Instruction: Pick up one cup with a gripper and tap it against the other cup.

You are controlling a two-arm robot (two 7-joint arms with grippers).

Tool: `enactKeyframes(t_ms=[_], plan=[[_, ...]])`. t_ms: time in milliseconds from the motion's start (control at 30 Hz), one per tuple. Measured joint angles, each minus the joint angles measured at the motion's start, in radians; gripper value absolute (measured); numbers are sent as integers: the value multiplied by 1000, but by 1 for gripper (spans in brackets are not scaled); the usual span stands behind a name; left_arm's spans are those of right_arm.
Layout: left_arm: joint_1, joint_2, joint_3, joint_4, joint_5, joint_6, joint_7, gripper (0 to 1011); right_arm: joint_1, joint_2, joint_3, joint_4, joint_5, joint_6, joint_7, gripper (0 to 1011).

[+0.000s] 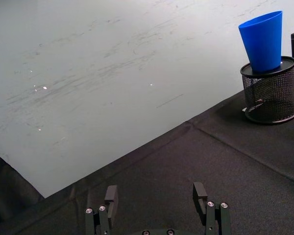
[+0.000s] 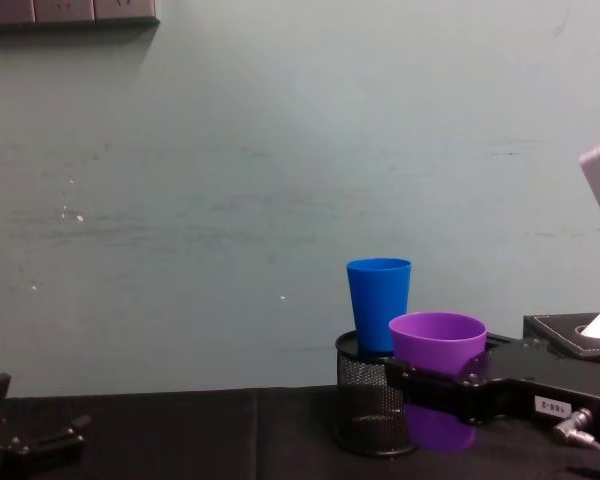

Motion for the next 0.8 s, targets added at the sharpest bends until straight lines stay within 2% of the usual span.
enactKeyframes(t_ms=[800], plan=[[0,0,0,0,0,0,0,1000,0,0,0,0,0,0,0,728]])
